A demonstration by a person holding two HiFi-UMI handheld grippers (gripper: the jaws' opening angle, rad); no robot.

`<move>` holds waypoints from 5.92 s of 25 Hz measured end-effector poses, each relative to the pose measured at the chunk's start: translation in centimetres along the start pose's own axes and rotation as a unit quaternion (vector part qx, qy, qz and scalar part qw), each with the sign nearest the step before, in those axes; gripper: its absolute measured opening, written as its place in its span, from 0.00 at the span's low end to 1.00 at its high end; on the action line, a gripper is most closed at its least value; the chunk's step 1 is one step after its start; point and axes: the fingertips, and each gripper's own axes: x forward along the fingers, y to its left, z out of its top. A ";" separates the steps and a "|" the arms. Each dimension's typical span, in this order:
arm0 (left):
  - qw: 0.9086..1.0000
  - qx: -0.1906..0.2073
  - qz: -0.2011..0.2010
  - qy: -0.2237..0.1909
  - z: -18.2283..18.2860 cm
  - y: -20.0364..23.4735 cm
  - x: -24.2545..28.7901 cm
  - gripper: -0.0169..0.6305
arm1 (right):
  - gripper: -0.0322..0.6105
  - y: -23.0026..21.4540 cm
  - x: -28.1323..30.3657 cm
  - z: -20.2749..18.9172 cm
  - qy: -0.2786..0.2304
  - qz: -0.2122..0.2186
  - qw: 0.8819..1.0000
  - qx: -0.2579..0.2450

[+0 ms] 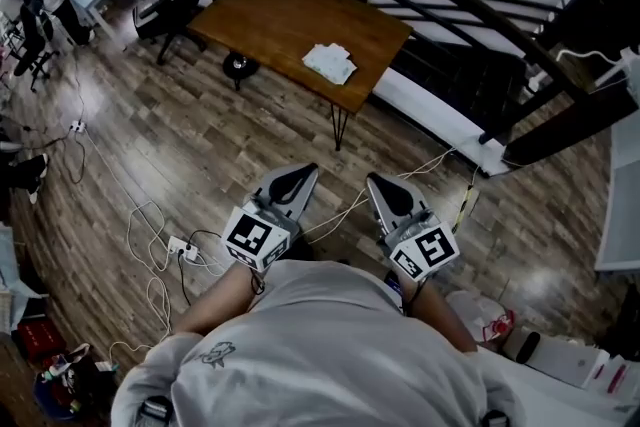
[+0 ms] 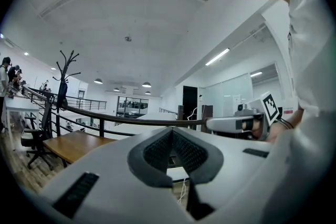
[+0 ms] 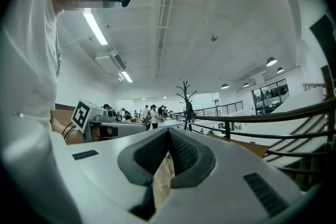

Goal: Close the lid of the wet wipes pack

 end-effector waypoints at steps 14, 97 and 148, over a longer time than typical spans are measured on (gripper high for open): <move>0.999 0.007 -0.035 -0.003 2.6 12.6 0.4 0.04 | 0.10 -1.4 13.1 1.1 0.004 -0.040 0.999 0.002; 0.963 0.022 -0.260 0.068 0.4 41.9 37.3 0.04 | 0.10 -35.6 37.9 0.0 0.022 -0.227 0.973 0.044; 0.941 -0.007 -0.246 0.234 -15.2 45.2 43.7 0.04 | 0.11 -45.1 38.7 -15.4 0.123 -0.204 0.957 0.165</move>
